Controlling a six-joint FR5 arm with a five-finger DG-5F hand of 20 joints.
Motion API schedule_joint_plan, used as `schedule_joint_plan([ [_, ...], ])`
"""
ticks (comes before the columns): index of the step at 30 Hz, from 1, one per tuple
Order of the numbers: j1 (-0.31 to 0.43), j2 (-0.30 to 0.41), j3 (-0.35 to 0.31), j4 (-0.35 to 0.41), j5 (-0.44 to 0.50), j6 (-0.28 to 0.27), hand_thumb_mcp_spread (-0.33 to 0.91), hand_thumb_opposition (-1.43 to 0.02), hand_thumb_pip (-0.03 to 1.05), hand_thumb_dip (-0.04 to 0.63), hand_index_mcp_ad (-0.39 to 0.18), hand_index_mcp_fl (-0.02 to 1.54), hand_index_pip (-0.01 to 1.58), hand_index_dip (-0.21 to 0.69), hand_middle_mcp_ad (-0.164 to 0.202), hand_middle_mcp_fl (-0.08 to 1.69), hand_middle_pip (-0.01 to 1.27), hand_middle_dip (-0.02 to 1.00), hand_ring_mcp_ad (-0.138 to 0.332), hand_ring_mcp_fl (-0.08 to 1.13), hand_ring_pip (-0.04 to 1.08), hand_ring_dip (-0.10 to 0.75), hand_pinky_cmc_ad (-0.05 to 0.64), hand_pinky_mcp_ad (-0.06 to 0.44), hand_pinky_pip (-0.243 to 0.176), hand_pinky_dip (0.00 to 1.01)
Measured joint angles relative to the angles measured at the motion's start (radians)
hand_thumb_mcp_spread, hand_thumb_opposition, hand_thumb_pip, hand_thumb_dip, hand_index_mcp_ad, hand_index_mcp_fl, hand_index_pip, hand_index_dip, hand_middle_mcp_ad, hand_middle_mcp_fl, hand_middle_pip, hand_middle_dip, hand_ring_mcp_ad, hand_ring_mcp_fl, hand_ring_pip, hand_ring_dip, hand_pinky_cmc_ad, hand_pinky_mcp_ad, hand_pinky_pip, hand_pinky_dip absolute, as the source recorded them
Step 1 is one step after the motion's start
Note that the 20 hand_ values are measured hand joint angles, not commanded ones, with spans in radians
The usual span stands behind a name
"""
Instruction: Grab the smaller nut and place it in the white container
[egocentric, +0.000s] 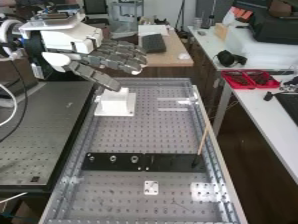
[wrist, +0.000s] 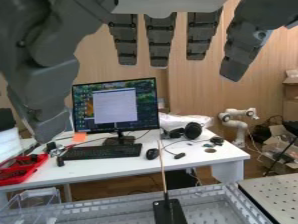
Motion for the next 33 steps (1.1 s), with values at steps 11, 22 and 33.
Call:
schedule_joint_plan([
  [11, -0.007, -0.018, -0.07, 0.071, -0.012, -0.001, 0.27, -0.77, 0.73, 0.159, -0.08, 0.06, 0.75, 0.154, 0.063, 0.0, 0.13, 0.24, 0.176, 0.0, 0.07, 0.091, 0.492, 0.347, -0.106, 0.23],
  [22, -0.155, -0.084, -0.114, 0.156, -0.224, -0.043, 0.27, -0.79, 0.79, 0.157, -0.077, 0.05, 1.14, 0.148, 0.07, 0.0, 0.13, 0.24, 0.18, 0.0, 0.07, 0.091, 0.478, 0.342, -0.106, 0.23],
  [33, -0.243, -0.163, -0.143, 0.232, -0.359, -0.103, 0.3, -0.8, 0.78, 0.175, -0.099, 0.02, 1.32, 0.148, 0.066, 0.0, 0.13, 0.24, 0.176, 0.0, 0.07, 0.091, 0.478, 0.335, -0.106, 0.23],
])
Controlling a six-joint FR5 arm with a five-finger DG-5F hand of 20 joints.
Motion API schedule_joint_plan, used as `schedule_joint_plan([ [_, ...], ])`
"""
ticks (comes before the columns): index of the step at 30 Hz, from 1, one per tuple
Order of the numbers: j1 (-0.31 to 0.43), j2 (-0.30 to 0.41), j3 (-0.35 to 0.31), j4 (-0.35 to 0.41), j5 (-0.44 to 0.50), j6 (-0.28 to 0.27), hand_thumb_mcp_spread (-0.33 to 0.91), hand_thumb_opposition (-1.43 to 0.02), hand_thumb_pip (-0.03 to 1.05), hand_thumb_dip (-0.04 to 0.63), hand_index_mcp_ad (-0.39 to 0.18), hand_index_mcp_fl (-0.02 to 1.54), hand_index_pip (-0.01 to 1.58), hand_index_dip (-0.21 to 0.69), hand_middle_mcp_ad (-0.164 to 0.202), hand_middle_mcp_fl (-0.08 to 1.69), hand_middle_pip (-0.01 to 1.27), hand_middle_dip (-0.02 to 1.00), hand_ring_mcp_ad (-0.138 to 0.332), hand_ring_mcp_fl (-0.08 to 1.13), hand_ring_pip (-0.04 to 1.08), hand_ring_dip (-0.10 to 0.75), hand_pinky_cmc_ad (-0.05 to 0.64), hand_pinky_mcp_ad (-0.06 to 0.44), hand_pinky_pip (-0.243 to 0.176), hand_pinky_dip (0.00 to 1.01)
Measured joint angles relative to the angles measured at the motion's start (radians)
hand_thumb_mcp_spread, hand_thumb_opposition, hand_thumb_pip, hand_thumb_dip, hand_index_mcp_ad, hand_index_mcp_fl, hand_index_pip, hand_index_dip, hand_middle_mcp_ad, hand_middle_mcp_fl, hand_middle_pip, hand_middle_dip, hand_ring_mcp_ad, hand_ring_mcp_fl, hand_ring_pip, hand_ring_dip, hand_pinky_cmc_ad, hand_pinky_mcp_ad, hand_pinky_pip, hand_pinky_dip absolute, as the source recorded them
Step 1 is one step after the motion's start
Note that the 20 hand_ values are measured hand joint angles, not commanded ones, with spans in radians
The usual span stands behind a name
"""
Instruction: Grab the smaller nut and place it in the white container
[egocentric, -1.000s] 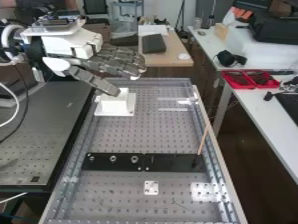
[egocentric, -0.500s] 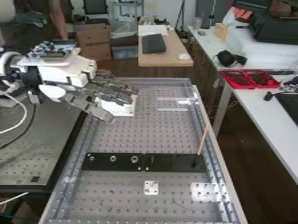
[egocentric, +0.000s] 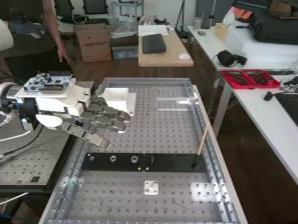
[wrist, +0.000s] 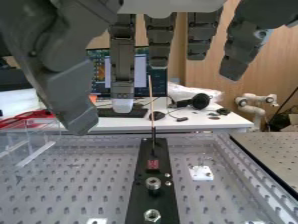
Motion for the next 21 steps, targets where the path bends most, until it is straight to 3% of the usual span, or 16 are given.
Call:
schedule_joint_plan([
  [7, -0.038, -0.043, -0.015, 0.068, -0.054, -0.003, 0.32, -0.82, 0.79, 0.188, -0.119, 0.0, 1.4, 0.147, 0.07, 0.0, 0.13, 0.24, 0.176, 0.0, 0.07, 0.091, 0.461, 0.326, -0.106, 0.21],
  [13, -0.05, -0.081, -0.027, 0.109, -0.07, 0.002, 0.36, -0.84, 0.79, 0.206, -0.134, 0.0, 1.53, 0.204, 0.07, 0.0, 0.13, 0.24, 0.176, 0.0, 0.07, 0.091, 0.464, 0.326, -0.106, 0.19],
  [21, -0.058, -0.11, -0.04, 0.142, -0.077, -0.003, 0.4, -0.83, 0.76, 0.206, -0.138, 0.0, 1.55, 0.239, 0.066, 0.0, 0.13, 0.24, 0.159, 0.0, 0.07, 0.091, 0.443, 0.309, -0.106, 0.19],
])
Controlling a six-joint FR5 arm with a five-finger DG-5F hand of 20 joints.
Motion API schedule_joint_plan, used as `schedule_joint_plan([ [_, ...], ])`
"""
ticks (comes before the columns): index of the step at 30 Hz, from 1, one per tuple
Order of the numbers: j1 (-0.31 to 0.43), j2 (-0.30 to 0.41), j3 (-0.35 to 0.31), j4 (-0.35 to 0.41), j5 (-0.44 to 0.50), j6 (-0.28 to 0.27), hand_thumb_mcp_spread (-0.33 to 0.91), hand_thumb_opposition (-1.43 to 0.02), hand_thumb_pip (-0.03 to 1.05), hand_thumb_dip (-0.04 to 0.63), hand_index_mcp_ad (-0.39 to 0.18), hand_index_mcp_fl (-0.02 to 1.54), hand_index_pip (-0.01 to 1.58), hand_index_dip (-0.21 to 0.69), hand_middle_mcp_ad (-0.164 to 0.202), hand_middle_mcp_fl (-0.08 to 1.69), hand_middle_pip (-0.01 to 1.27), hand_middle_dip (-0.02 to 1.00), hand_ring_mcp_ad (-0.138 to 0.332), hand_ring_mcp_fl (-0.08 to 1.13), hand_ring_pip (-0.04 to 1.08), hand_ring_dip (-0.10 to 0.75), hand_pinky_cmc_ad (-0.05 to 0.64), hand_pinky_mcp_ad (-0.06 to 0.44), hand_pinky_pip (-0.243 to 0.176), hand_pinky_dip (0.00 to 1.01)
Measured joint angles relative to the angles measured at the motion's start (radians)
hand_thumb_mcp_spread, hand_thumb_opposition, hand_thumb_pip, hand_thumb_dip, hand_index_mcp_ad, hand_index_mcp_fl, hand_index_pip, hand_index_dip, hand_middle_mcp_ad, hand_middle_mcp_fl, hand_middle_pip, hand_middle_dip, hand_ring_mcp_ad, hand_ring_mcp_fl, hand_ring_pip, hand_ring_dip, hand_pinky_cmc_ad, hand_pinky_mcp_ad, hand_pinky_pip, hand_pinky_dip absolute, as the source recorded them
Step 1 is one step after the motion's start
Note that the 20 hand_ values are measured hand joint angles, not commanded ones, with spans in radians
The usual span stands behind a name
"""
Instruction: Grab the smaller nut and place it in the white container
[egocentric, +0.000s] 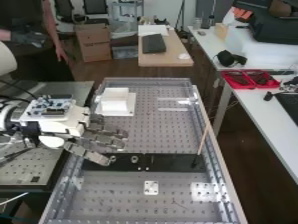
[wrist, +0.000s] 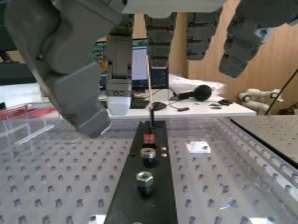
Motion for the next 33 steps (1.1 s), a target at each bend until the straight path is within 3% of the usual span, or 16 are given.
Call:
schedule_joint_plan([
  [11, -0.019, -0.041, -0.016, 0.046, -0.003, -0.04, 0.4, -0.84, 0.75, 0.211, -0.145, 0.0, 1.56, 0.253, 0.065, 0.0, 0.13, 0.24, 0.162, 0.0, 0.07, 0.091, 0.419, 0.309, -0.091, 0.2],
  [33, -0.024, -0.09, -0.088, 0.169, 0.001, -0.048, 0.4, -0.84, 0.75, 0.211, -0.152, 0.0, 1.56, 0.251, 0.065, 0.0, 0.13, 0.24, 0.162, 0.0, 0.07, 0.091, 0.396, 0.309, -0.093, 0.19],
])
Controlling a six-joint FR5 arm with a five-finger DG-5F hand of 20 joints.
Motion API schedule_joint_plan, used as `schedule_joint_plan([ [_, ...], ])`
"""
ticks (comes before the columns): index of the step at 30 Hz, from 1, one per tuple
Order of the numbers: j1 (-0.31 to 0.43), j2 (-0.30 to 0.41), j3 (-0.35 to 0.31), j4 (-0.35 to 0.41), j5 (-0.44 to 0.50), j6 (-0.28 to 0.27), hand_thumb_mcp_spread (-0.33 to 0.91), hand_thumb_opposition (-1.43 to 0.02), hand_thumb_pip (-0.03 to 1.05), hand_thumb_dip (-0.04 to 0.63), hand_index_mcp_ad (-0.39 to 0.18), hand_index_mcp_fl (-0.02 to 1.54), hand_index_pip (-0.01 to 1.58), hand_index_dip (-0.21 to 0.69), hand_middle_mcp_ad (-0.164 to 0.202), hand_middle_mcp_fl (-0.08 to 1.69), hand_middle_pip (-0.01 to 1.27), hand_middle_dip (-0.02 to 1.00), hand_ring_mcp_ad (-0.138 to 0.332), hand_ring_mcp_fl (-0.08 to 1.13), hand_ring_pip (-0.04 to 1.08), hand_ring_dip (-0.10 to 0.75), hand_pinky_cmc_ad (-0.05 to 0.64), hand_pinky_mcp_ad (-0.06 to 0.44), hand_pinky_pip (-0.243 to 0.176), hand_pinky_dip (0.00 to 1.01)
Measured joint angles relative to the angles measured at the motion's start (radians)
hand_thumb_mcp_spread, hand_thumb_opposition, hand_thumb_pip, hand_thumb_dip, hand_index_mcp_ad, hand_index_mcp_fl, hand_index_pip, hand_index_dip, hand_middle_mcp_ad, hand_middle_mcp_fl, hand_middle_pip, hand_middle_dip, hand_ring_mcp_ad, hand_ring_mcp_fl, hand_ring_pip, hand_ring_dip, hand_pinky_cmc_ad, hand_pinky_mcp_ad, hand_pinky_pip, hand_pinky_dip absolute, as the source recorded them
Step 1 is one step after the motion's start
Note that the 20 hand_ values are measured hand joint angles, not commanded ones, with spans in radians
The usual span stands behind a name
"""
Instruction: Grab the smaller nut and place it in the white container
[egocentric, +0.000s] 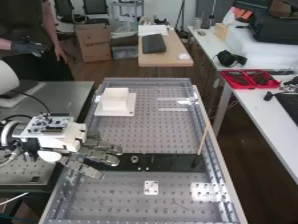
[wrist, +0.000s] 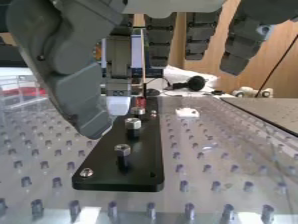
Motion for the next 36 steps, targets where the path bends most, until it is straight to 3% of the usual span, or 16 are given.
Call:
schedule_joint_plan([
  [10, 0.002, -0.018, -0.019, 0.038, 0.016, -0.028, 0.4, -0.84, 0.75, 0.211, -0.152, 0.0, 1.56, 0.251, 0.065, 0.0, 0.13, 0.24, 0.162, 0.0, 0.07, 0.091, 0.396, 0.309, -0.089, 0.19],
  [36, -0.005, -0.055, 0.012, 0.021, 0.014, -0.069, 0.4, -0.84, 0.75, 0.211, -0.154, 0.0, 1.56, 0.25, 0.063, 0.0, 0.13, 0.24, 0.159, 0.0, 0.06, 0.101, 0.4, 0.311, -0.089, 0.18],
])
